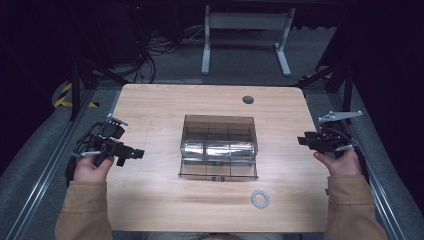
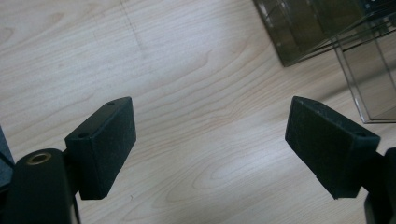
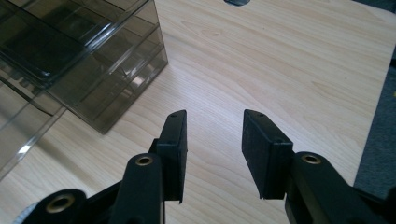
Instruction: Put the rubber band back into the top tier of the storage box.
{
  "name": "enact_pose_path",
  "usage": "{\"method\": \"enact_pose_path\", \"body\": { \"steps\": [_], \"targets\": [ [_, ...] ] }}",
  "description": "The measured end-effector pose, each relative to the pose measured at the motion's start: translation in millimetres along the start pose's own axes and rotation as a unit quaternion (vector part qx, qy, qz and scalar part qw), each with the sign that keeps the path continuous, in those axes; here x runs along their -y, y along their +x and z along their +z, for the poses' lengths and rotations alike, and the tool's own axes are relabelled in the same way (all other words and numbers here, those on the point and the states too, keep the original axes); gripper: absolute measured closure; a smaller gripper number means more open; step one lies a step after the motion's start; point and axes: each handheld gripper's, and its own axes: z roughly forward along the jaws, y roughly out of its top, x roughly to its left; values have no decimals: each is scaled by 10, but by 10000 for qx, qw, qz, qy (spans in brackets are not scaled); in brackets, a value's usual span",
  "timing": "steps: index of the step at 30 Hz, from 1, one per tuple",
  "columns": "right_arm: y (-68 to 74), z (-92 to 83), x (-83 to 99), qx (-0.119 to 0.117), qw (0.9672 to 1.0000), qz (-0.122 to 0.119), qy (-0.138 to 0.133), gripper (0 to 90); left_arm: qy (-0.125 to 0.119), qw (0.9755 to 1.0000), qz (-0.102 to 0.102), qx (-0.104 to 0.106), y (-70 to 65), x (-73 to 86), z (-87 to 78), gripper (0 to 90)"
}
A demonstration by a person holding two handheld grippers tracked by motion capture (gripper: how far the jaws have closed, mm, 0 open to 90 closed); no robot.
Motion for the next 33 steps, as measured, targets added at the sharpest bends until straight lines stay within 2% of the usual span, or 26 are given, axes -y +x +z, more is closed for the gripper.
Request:
{"method": "enact_pose_path", "body": {
  "steps": [2, 4, 10, 13, 18, 21, 25, 26, 33],
  "targets": [
    [-2, -7, 7, 56, 10000, -73, 1, 611, -50, 10000, 68, 46, -3, 8, -34, 165],
    [-19, -37, 18, 54, 10000, -37, -44, 611, -23, 9999, 86, 52, -1, 29, -47, 165],
    [-44, -77, 40, 119, 9998, 30, -143, 581, -41, 10000, -5, 36, 30, 58, -81, 165],
    [-38, -87, 33, 54, 9998, 22, -204, 585, -52, 10000, 11, 50, 25, 60, -98, 165],
    [-7, -137, 15, -10, 9997, -122, -193, 583, -89, 9999, 71, 46, -13, 64, -128, 165],
    [18, -294, -5, -86, 9993, -154, -317, 584, -135, 9999, 87, 62, -39, 62, -146, 165],
    [42, -349, -13, -172, 9992, -201, -296, 584, -126, 9998, 120, 94, -48, 57, -142, 165],
    [63, -371, -19, -290, 9990, -227, -252, 584, -113, 9998, 105, 92, -46, 53, -148, 165],
    [145, -395, -56, -396, 9980, -448, -192, 586, -92, 9999, 120, 69, -47, 60, -144, 165]
  ]
}}
